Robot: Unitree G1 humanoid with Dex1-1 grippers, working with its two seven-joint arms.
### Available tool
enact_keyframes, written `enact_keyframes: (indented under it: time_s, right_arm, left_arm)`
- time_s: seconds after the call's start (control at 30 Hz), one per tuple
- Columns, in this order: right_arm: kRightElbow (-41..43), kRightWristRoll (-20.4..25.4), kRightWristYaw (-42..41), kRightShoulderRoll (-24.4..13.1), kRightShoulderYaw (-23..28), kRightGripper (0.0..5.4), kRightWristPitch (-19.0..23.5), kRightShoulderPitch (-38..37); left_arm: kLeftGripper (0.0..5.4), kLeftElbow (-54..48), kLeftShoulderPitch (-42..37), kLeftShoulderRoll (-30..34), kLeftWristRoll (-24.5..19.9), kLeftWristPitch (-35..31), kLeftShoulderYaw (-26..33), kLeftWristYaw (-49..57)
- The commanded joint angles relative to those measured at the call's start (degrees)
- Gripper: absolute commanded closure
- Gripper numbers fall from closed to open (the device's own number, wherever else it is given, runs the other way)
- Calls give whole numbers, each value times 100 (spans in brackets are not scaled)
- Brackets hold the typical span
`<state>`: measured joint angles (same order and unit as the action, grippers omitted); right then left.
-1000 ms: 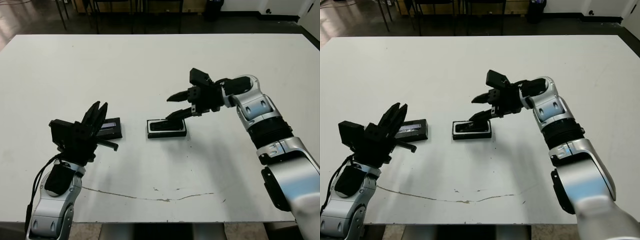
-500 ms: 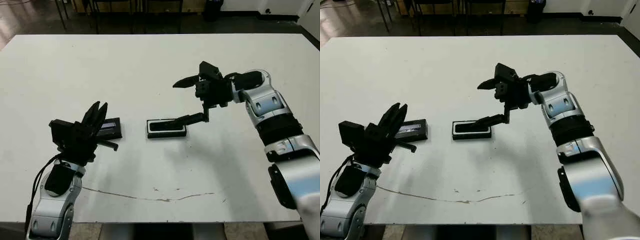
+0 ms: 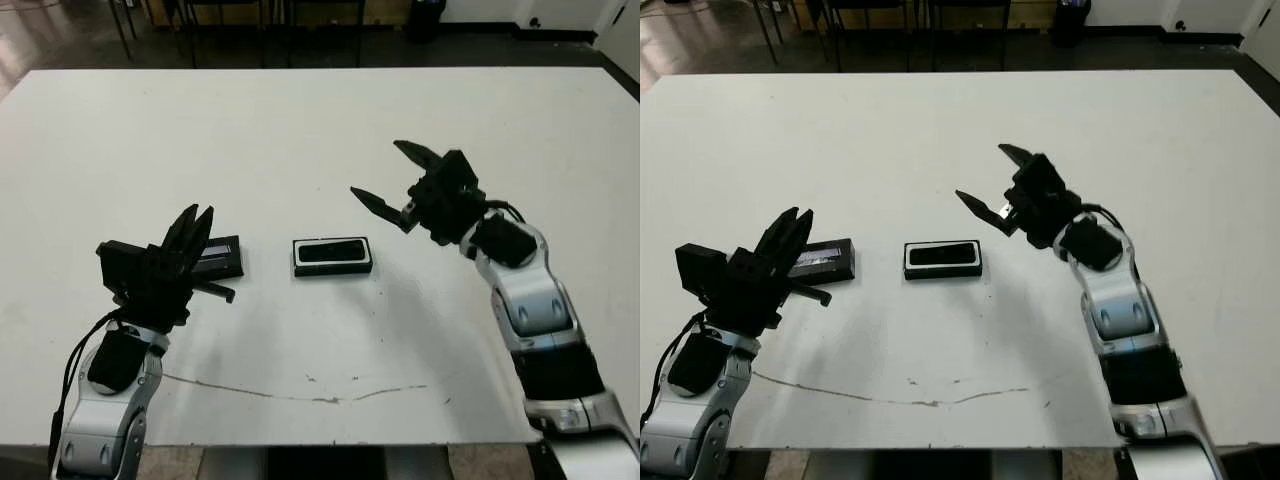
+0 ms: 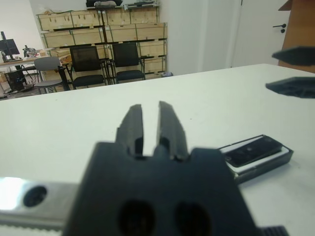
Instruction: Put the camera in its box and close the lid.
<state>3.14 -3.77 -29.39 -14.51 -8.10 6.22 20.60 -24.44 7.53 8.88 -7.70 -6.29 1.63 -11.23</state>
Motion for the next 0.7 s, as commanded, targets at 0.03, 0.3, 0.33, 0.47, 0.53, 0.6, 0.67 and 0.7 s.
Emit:
enact_keyframes:
  time_s: [0.03, 0.3, 0.33, 0.47, 0.53, 0.6, 0.67, 0.7]
  right_arm:
    - [196, -196, 158, -86, -138, 331, -31, -316]
    - [546, -717, 342, -153, -531, 513, 65, -623]
    - [550, -734, 333, -152, -570, 533, 65, -634]
    - [519, -834, 336, -120, -717, 537, 144, -642]
    - [491, -921, 376, -80, -801, 537, 258, -632]
    - [443, -985, 399, -44, -880, 537, 367, -610]
    - [338, -1008, 401, -4, -942, 537, 434, -573]
    - [265, -1000, 401, 19, -961, 537, 444, -554]
  left_arm:
    - [540, 83, 68, 37, 22, -38, 5, -14]
    - [540, 49, 84, 36, 36, -67, -4, 3]
    - [540, 46, 84, 36, 39, -69, -6, 4]
    - [540, 48, 91, 52, 79, -38, -15, 4]
    - [540, 79, 87, 52, 80, -2, -13, -6]
    - [540, 73, 87, 43, 56, -23, -10, -6]
    - [540, 67, 90, 38, 30, -35, -8, -13]
    - [540, 68, 92, 37, 23, -32, -7, -17]
